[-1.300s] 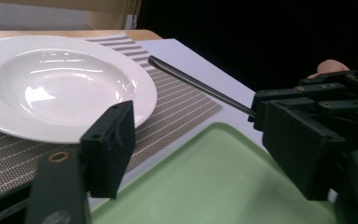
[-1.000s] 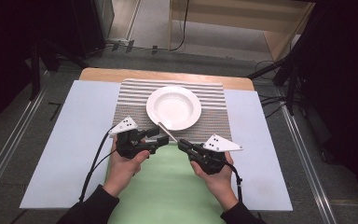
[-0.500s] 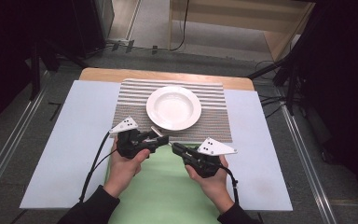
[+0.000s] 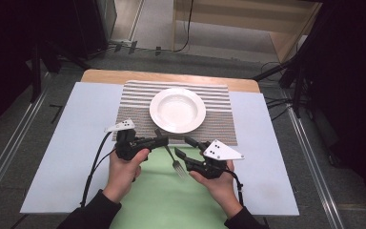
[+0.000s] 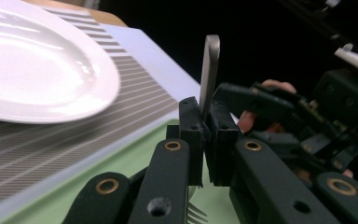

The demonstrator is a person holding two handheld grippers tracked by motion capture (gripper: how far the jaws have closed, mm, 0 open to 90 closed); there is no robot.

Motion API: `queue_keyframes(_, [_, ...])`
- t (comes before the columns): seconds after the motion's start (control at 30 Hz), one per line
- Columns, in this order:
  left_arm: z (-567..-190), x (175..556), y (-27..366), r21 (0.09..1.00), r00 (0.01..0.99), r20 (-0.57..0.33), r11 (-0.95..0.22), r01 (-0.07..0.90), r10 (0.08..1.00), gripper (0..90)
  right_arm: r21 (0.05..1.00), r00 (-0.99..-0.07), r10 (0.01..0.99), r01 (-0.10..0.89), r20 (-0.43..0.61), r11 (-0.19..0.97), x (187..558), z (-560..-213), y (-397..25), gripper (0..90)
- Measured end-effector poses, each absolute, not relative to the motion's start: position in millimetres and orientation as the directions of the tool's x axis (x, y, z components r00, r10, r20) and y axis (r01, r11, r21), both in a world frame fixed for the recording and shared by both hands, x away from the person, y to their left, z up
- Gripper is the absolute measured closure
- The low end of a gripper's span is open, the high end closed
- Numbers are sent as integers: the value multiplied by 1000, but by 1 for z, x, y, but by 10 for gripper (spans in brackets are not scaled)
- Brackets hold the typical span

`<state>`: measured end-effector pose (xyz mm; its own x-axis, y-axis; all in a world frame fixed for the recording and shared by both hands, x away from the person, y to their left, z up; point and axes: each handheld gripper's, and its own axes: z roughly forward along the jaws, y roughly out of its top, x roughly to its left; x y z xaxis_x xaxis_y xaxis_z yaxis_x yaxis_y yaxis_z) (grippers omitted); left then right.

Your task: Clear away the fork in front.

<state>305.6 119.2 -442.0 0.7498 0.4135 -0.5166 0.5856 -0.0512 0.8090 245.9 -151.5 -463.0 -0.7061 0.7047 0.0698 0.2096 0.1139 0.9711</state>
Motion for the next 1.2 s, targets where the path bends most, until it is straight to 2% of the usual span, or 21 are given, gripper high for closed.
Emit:
queue_keyframes(0.33, [-441, 301, 133, 836, 783, -474, -72, 544, 403, 857, 964, -606, 793, 243, 65, 107, 257, -468, -181, 324])
queue_keyframes(0.4, [-440, 300, 135, 839, 787, -464, -82, 537, 406, 857, 954, -582, 809, 279, 78, 108, 257, -469, -187, 246])
queue_keyframes(0.53, [-439, 299, 140, 846, 794, -452, -87, 526, 406, 857, 949, -565, 819, 300, 96, 95, 257, -472, -199, 157])
queue_keyframes(0.67, [-436, 298, 144, 852, 801, -445, -85, 516, 400, 858, 951, -532, 843, 295, 80, 96, 254, -474, -210, 150])
queue_keyframes(0.73, [-436, 296, 146, 864, 808, -421, -89, 496, 413, 858, 950, -542, 834, 302, 104, 78, 253, -474, -216, 91])
queue_keyframes(0.87, [-436, 295, 149, 871, 813, -409, -90, 484, 414, 859, 956, -516, 852, 286, 93, 69, 249, -475, -228, 86])
queue_keyframes(0.93, [-435, 295, 150, 871, 815, -406, -94, 482, 414, 859, 955, -508, 856, 289, 93, 68, 247, -476, -234, 0])
queue_keyframes(1.2, [-434, 290, 155, 882, 830, -386, -103, 460, 403, 859, 959, -447, 891, 277, 76, 58, 239, -477, -256, 0])
